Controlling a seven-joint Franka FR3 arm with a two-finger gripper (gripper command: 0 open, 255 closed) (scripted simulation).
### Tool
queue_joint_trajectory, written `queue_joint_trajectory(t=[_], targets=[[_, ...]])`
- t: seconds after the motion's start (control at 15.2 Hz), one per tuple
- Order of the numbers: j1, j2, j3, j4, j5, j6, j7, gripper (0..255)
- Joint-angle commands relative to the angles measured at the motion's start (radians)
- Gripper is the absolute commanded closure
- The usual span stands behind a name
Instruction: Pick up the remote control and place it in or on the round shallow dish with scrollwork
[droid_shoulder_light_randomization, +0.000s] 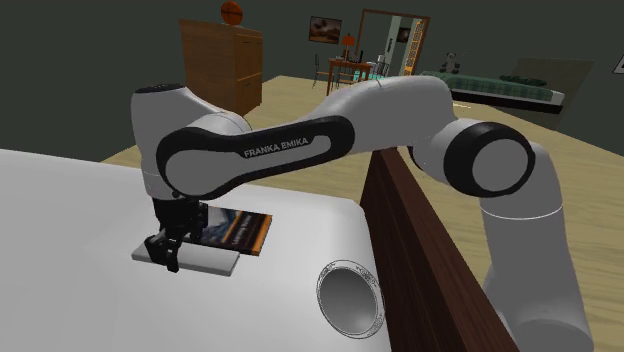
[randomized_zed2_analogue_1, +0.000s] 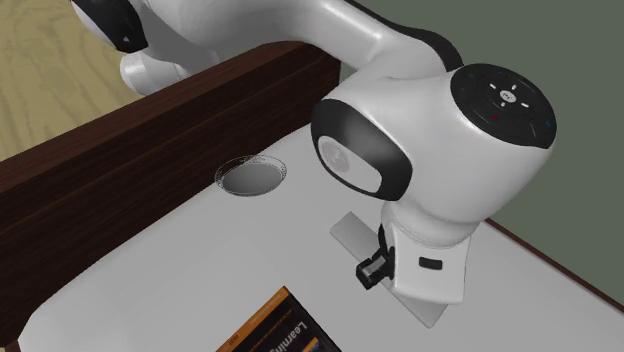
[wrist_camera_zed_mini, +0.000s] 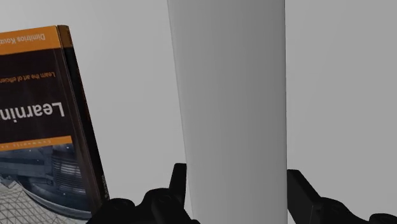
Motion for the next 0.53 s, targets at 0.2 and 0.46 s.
queue_joint_trajectory(t=[0.2,0.46], targets=[[-0.042,-0.104,0.014,-0.125,0.036,0.027,-0.016,255],[-0.112,-0.288,0.030,-0.374,0.112,0.108,-0.063,255]])
